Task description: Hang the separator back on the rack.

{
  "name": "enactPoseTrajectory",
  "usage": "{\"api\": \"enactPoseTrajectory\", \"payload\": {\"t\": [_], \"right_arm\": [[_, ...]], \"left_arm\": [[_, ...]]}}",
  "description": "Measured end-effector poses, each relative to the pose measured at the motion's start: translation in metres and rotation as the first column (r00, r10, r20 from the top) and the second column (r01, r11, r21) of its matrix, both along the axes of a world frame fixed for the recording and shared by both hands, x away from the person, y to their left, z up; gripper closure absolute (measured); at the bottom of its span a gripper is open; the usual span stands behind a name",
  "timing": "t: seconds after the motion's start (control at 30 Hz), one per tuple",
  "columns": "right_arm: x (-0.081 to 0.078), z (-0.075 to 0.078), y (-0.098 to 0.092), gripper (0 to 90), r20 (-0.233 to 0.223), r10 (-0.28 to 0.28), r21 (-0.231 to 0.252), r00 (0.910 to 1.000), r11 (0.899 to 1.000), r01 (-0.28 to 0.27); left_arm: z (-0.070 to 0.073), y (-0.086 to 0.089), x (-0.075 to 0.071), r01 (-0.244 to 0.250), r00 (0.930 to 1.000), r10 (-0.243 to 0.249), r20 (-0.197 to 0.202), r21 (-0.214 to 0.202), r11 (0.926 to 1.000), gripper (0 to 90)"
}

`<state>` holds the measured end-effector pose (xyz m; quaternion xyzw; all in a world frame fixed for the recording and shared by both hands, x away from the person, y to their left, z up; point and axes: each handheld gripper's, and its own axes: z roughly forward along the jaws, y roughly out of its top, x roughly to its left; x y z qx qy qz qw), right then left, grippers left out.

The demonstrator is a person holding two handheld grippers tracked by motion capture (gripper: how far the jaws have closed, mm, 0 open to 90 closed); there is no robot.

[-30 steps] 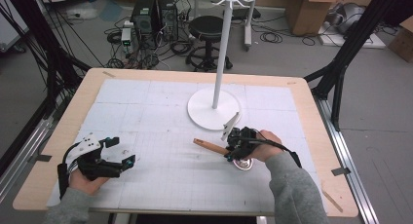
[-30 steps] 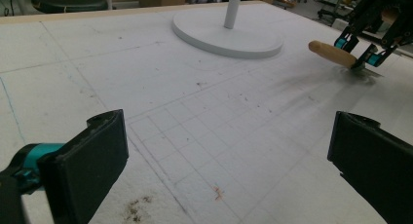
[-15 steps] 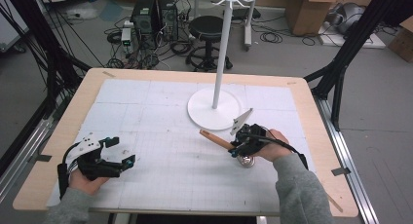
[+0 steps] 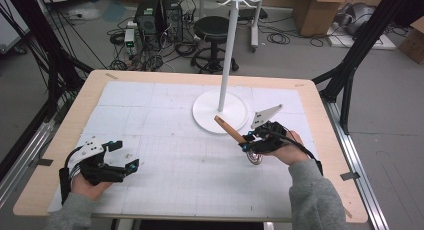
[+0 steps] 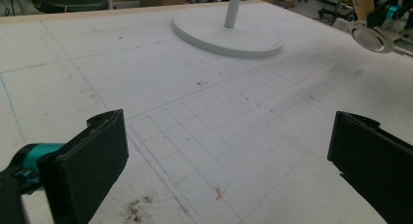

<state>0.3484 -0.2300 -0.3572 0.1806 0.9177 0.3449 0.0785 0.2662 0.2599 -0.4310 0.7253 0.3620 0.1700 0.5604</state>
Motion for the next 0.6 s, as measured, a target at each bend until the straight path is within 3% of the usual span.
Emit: {"api": "enactPoseTrajectory", "payload": {"t": [0.1, 0.23, 0.4, 0.6], "right_arm": [[0.000, 0.004, -0.006, 69.6, 0.015, -0.028, 0.036, 0.9995, 0.999, 0.027], [0.003, 0.005, -0.015, 69.5, -0.006, -0.055, 0.088, 0.9985, 0.995, 0.056], [0.004, 0.008, -0.022, 69.6, 0.017, -0.087, 0.139, 0.9960, 0.987, 0.084], [0.004, 0.017, -0.030, 69.6, 0.048, -0.130, 0.227, 0.9903, 0.967, 0.116]], "left_arm": [[0.000, 0.000, 0.000, 0.000, 1.0000, 0.000, 0.000, -0.001, 1.0000, 1.8], [0.000, -0.001, -0.001, 0.005, 1.0000, -0.005, 0.003, 0.003, 1.0000, 1.7], [0.000, -0.001, 0.000, 0.004, 1.0000, -0.004, 0.001, 0.000, 1.0000, 1.7], [0.001, -0.001, -0.002, 0.007, 0.9999, -0.007, 0.011, -0.002, 1.0000, 1.7]]}}
